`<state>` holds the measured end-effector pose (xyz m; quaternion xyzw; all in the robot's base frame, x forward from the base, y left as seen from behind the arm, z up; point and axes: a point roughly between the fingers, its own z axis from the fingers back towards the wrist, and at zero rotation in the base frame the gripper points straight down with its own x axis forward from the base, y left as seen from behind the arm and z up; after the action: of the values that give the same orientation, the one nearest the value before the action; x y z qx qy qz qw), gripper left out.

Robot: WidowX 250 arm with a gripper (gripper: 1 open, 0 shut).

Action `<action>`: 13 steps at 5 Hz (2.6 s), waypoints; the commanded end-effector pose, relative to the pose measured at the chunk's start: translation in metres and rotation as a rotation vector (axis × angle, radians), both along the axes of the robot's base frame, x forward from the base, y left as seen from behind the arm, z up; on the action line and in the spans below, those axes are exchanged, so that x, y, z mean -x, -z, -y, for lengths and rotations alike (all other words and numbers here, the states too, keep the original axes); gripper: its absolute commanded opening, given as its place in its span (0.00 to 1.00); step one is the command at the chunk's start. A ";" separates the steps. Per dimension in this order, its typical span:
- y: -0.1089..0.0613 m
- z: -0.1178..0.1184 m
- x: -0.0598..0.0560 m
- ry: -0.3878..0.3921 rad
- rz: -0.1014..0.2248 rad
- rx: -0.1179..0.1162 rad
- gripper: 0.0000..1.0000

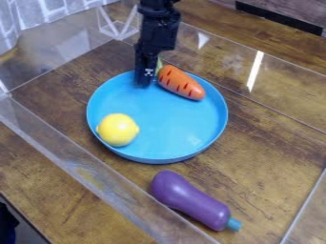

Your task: Move the carrot to the right side

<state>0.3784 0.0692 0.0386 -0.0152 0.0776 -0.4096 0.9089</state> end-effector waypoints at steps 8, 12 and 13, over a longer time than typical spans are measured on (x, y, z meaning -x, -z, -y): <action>-0.043 0.023 0.000 0.130 0.105 -0.007 0.00; -0.057 0.006 0.015 0.144 0.105 -0.003 0.00; -0.062 0.007 0.015 0.118 0.105 -0.007 0.00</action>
<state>0.3538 0.0557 0.0640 -0.0157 0.0786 -0.4698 0.8791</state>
